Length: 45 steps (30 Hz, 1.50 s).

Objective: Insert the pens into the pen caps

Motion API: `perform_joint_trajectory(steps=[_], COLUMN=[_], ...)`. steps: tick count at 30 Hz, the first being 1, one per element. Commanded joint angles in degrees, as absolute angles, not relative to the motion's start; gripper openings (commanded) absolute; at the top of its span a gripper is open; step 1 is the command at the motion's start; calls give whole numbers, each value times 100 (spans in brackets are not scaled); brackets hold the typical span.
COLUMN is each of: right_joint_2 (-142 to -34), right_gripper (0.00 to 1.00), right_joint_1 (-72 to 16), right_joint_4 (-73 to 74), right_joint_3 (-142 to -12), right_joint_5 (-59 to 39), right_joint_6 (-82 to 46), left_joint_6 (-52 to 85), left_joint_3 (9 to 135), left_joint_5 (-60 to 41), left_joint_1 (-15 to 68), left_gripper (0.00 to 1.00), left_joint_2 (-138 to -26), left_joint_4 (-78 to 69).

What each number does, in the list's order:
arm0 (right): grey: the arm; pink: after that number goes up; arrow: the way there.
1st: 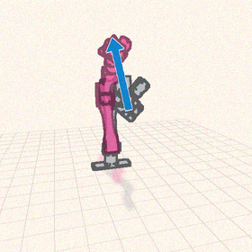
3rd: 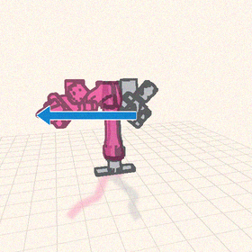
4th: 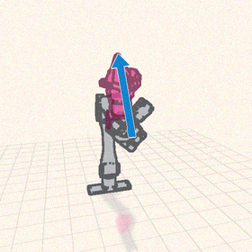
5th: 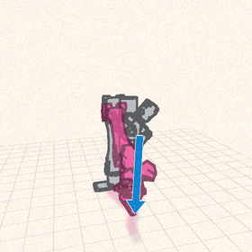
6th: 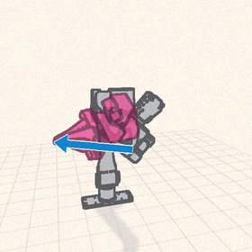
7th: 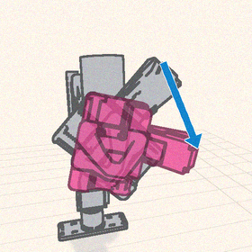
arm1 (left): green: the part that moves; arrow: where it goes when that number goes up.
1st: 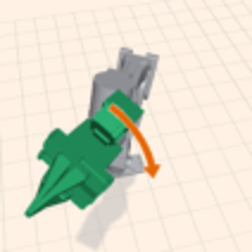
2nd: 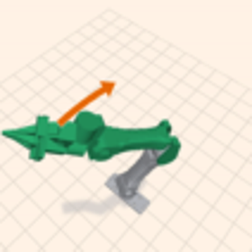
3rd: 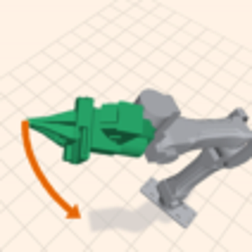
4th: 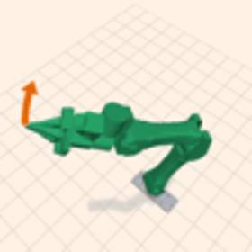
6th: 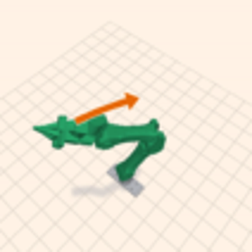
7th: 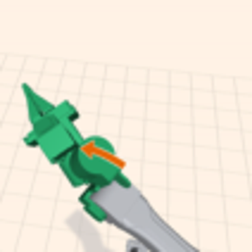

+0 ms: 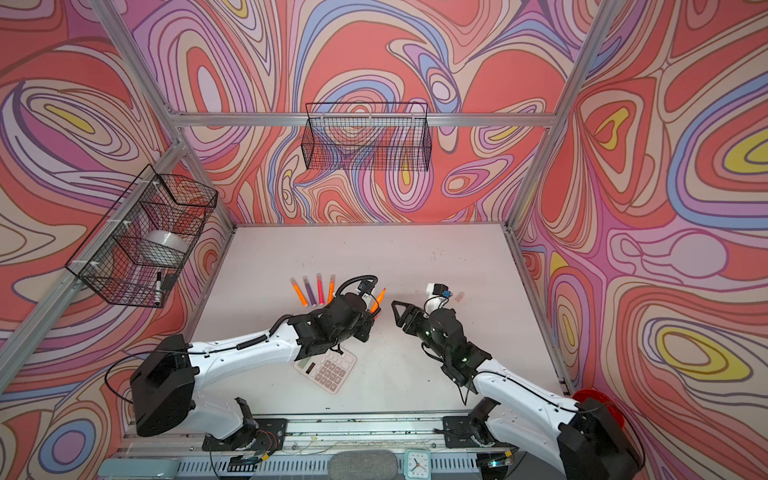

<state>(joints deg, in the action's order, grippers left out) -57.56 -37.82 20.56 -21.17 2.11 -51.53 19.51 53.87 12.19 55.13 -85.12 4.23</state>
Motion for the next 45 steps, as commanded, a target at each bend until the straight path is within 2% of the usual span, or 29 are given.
perform_joint_trajectory(steps=[1, 12, 16, 19, 22, 27, 32, 38, 45], right_joint_2=[-5951, -6670, -6917, -7029, -7102, -7223, -7327, -7339, -7364], right_gripper=[70, 58, 47, 33, 26, 19, 2, 0, 0], right_joint_1=[-3952, -4069, -4068, -4069, -4069, -4069, -4080, -4239, -4541], right_joint_4=[2699, 2884, 2892, 2909, 2912, 2857, 2859, 3000, 3062], right_joint_3=[-1951, -2304, -2489, -2579, -2645, -2758, -2856, -2852, -2891], right_joint_5=[157, 357, 420, 409, 354, 321, 206, 181, 380], right_joint_6=[-5454, -5513, -5510, -5508, -5511, -5485, -5501, -5616, -5634], left_joint_6=[1901, 1648, 1601, 1600, 1617, 1650, 1643, 1609, 1538], left_joint_3=[5311, 5292, 5298, 5277, 5224, 5093, 5014, 5012, 5123], left_joint_5=[994, 251, 151, 140, 127, 154, 175, 282, 290], left_joint_1=[5504, 5506, 5510, 5507, 5509, 5508, 5502, 5502, 5505], left_gripper=[8, 9, 8, 8, 8, 8, 10, 21, 23], left_joint_2=[-8519, -8643, -8682, -8684, -8665, -8558, -8487, -8541, -8687], left_joint_4=[69, -279, -316, -319, -355, -404, -487, -644, -800])
